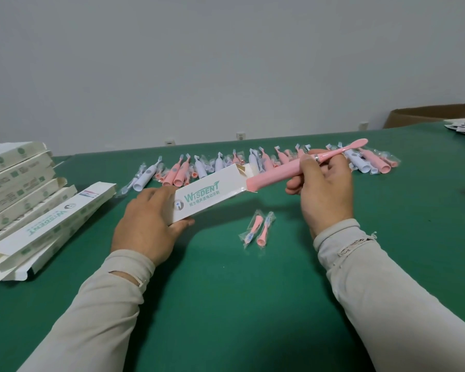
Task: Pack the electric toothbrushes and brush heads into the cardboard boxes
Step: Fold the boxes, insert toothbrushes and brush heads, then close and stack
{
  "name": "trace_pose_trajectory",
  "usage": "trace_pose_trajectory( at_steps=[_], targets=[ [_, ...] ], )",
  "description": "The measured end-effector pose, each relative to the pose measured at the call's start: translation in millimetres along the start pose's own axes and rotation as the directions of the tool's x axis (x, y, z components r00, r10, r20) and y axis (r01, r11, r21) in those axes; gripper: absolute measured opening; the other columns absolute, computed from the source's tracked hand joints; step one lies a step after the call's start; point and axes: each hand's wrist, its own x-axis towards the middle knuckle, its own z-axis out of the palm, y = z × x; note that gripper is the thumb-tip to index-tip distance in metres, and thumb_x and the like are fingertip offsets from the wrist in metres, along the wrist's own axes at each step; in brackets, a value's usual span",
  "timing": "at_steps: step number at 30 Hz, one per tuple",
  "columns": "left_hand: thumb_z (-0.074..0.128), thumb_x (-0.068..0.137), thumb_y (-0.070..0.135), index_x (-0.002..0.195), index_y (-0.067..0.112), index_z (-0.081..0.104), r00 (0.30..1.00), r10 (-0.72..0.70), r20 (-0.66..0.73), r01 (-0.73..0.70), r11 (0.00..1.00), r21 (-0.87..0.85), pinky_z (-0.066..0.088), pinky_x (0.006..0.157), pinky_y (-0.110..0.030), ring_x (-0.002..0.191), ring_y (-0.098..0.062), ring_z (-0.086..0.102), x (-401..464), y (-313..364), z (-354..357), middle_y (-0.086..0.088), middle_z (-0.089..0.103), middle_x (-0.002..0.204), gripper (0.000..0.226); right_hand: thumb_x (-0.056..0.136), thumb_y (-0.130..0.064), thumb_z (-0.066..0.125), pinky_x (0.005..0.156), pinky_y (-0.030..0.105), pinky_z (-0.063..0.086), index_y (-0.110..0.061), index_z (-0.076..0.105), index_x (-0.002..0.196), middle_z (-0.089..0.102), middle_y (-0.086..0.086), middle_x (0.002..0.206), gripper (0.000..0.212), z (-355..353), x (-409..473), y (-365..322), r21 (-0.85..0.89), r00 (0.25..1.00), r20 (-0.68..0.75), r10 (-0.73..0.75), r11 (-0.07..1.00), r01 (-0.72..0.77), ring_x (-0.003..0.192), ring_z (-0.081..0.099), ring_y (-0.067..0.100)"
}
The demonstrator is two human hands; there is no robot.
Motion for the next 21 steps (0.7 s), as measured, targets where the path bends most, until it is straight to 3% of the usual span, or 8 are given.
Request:
trace_pose_trajectory(
  at_steps=[5,8,13,21],
  targets=[
    [0.077,0.078,0.052,0.134,0.033,0.049,1.000,-0.018,0.004,0.018,0.998,-0.057,0.049,0.091,-0.049,0.116,-0.026,0.049,-0.8,0.2,-0.1,0.002,0.053,0.129,0.066,0.095,-0.019,0.056,0.056,0.034,0.055,-0.019,0.055,0.089,0.060,-0.006,0.051,0.005,-0.7,0.8,1.3,-0.067,0.999,-0.042,0.014,0.998,-0.017,0.048,0.057,0.011],
    [0.077,0.077,0.052,0.137,0.033,0.048,1.000,-0.017,0.016,0.018,0.997,-0.074,0.048,0.094,-0.051,0.117,-0.026,0.049,-0.8,0.2,0.3,0.001,0.054,0.130,0.070,0.094,-0.017,0.056,0.053,0.031,0.055,-0.017,0.055,0.086,0.058,-0.006,0.050,0.008,-0.8,0.7,2.1,-0.078,0.997,-0.068,0.038,0.996,-0.043,0.045,0.055,0.010],
    [0.079,0.078,0.048,0.137,0.032,0.049,1.000,0.019,0.010,-0.018,0.999,-0.047,0.045,0.097,-0.046,0.119,-0.026,0.048,-1.0,-0.3,1.3,0.002,0.054,0.133,0.069,0.090,-0.021,0.056,0.048,0.025,0.051,-0.016,0.057,0.087,0.056,-0.006,0.051,0.006,-1.9,2.6,-0.6,-0.006,0.991,-0.118,0.059,0.998,-0.060,0.044,0.053,0.009],
    [0.078,0.078,0.047,0.141,0.029,0.048,0.997,0.073,0.025,-0.072,0.997,-0.032,0.039,0.104,-0.044,0.125,-0.025,0.044,-0.8,1.5,2.4,0.002,0.050,0.140,0.073,0.093,-0.018,0.054,0.055,0.027,0.055,-0.015,0.057,0.093,0.063,-0.006,0.057,0.004,-1.5,2.2,-2.5,0.106,0.995,-0.080,0.063,0.993,-0.054,0.051,0.060,0.012]
  ],
)
